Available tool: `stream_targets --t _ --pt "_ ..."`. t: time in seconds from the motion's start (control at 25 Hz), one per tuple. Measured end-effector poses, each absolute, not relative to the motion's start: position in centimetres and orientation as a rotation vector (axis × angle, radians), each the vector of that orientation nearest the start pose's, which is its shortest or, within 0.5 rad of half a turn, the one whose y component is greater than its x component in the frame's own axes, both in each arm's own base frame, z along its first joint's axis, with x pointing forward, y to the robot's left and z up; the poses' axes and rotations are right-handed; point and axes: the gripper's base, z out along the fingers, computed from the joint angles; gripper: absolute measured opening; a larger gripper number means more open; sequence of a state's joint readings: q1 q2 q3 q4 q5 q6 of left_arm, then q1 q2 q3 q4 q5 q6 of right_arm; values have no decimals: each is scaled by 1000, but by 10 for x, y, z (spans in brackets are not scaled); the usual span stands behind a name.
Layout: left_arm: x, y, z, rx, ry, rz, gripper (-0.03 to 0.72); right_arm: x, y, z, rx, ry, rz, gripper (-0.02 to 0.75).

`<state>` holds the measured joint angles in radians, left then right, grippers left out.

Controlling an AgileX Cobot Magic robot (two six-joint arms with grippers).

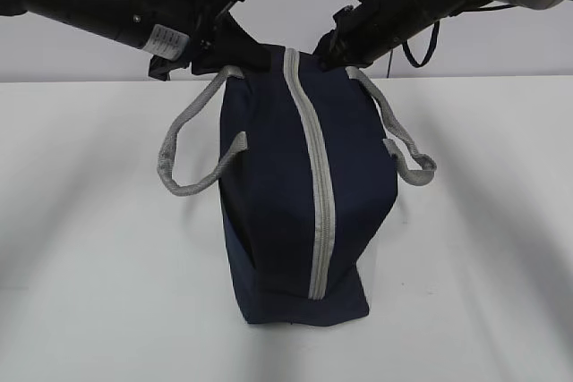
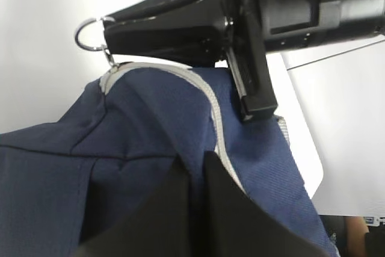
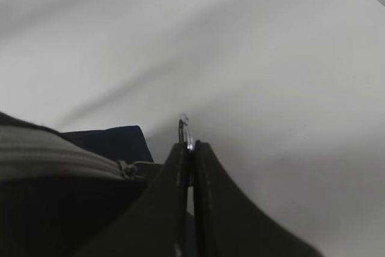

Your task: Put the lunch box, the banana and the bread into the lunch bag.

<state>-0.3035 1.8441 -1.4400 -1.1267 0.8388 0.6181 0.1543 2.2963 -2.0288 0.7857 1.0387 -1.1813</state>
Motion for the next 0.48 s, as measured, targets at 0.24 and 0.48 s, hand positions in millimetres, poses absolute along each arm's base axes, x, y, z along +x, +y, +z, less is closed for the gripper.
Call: stream_targets --t 0.24,0.48 --pt "369 -180 284 369 2337 -1161 6 488 132 223 -1192 2105 624 -16" --pt "368 -178 288 404 2327 -1094 274 490 132 231 -1076 2062 744 200"
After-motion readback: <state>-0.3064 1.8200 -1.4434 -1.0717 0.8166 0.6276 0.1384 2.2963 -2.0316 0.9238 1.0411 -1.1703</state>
